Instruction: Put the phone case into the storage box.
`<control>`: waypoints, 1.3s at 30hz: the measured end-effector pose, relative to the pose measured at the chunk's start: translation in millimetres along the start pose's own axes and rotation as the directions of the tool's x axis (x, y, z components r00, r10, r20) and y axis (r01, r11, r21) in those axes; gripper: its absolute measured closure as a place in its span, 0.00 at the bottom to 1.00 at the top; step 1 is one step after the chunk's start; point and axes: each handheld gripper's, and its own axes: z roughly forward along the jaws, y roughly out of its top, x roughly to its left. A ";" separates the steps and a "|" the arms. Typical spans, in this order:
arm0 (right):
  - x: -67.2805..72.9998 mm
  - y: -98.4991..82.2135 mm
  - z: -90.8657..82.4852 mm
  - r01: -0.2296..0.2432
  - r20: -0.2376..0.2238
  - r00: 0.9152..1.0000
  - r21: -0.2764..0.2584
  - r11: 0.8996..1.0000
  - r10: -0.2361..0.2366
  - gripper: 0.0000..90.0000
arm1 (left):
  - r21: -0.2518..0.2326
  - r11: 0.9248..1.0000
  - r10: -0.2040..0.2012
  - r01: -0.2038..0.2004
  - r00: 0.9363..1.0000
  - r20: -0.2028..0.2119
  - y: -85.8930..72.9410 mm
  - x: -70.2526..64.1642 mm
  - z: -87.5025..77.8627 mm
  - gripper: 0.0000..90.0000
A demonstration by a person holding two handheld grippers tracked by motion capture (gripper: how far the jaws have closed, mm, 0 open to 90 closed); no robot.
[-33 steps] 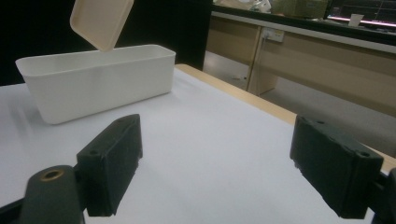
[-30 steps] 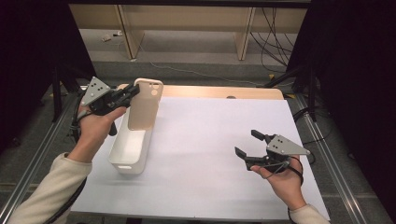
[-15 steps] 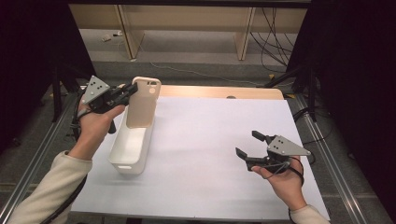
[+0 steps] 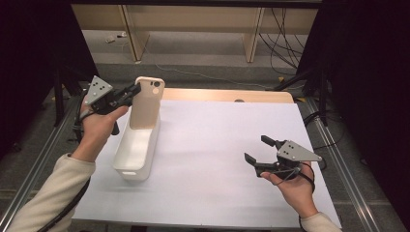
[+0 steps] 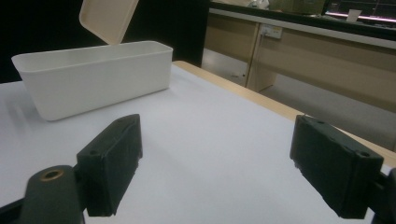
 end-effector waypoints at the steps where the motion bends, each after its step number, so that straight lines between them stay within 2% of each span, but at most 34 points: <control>1: -0.3 0.0 0.1 0.004 0.002 1.000 -0.002 1.000 -0.004 0.20 | 0.001 1.000 -0.001 0.001 1.000 -0.002 -0.1 0.5 0.3 0.91; 18: -0.2 -0.5 -0.8 0.001 -0.004 1.000 0.001 1.000 -0.001 0.20 | 0.002 1.000 0.012 -0.012 1.000 -0.021 0.0 10.0 8.3 0.91; 20: 1.2 -0.5 -1.5 -0.021 -0.009 1.000 0.012 1.000 0.021 0.20 | 0.001 1.000 0.014 -0.014 1.000 -0.022 0.0 10.2 9.4 0.91; 22: 0.0 -0.8 -1.0 -0.003 0.002 1.000 -0.002 1.000 0.003 0.20 | 0.002 1.000 0.019 -0.019 1.000 -0.024 -0.2 10.8 10.6 0.91; 23: 1.2 -1.0 -1.7 -0.022 -0.003 1.000 0.011 1.000 0.022 0.20 | 0.001 1.000 0.020 -0.020 1.000 -0.022 -0.3 11.2 11.1 0.91; 24: -0.2 -1.0 -1.2 -0.002 0.004 1.000 -0.003 1.000 0.002 0.20 | 0.000 1.000 0.017 -0.017 1.000 -0.022 -0.5 11.1 11.6 0.91; 26: -0.9 -1.1 -1.7 0.006 0.000 1.000 -0.002 1.000 -0.006 0.20 | 0.001 1.000 0.020 -0.020 1.000 -0.024 -1.0 11.9 12.6 0.91; 33: -0.7 -1.3 -2.3 0.003 0.001 1.000 -0.004 1.000 -0.003 0.20 | 0.006 1.000 0.022 -0.022 0.999 -0.028 -3.0 15.4 16.4 0.91; 36: 0.9 -1.4 -2.8 -0.023 -0.006 1.000 0.008 1.000 0.023 0.20 | 0.007 1.000 0.019 -0.019 0.999 -0.029 -3.3 16.6 17.9 0.91; 39: 0.9 -1.4 -2.7 -0.023 -0.007 1.000 0.009 1.000 0.023 0.20 | 0.009 1.000 0.021 -0.021 0.999 -0.029 -3.7 18.0 19.9 0.91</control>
